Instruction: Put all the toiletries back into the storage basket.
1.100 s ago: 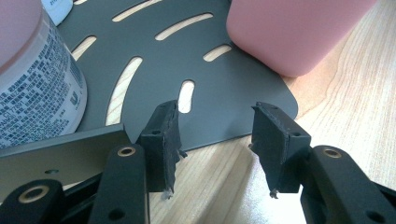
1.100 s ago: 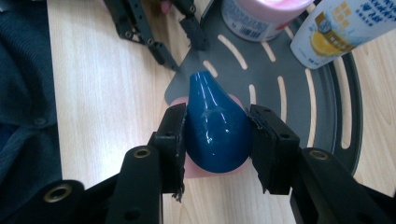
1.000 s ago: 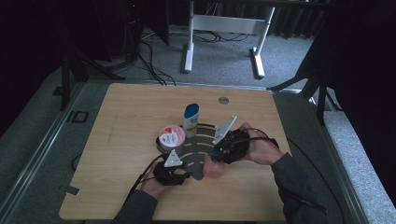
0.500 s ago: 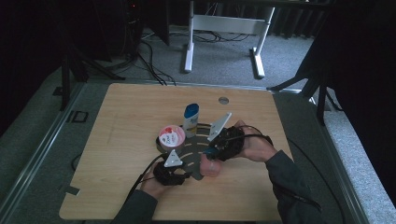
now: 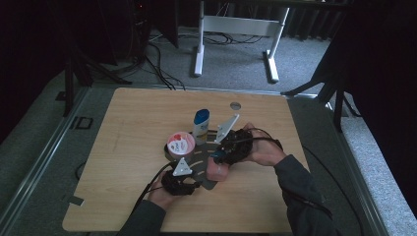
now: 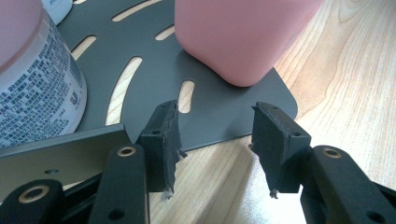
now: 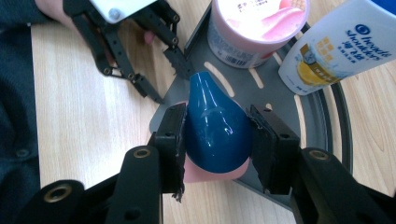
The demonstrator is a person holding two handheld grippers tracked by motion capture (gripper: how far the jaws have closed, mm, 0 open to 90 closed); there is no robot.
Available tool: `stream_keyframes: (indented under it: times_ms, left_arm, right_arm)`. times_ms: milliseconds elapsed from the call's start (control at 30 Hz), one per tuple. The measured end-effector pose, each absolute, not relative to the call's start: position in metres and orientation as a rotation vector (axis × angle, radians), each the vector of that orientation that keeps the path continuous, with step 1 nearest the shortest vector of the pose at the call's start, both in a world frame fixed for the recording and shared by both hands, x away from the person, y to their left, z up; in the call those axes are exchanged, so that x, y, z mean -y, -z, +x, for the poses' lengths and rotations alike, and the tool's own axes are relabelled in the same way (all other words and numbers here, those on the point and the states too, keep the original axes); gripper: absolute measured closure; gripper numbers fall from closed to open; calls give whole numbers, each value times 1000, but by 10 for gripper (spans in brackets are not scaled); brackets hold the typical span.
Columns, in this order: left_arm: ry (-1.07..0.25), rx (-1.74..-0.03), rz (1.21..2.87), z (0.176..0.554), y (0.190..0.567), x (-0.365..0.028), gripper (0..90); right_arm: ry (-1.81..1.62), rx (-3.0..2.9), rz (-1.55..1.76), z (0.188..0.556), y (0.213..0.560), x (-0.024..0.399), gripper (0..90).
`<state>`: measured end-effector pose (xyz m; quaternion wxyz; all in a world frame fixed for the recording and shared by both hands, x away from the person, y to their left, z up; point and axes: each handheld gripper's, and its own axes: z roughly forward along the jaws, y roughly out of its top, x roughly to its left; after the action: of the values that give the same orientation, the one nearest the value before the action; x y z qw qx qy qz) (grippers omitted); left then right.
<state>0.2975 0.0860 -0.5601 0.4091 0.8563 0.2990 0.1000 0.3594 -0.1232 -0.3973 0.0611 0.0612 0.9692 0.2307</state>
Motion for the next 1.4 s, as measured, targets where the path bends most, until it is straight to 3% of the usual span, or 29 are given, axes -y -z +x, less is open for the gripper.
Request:
stream_keyframes:
  times_ms: [1400]
  left_arm:
    - [-248,-755,2155,298,560,-86,515]
  right_arm:
    - [-705,-2831,413,418,400,116,586]
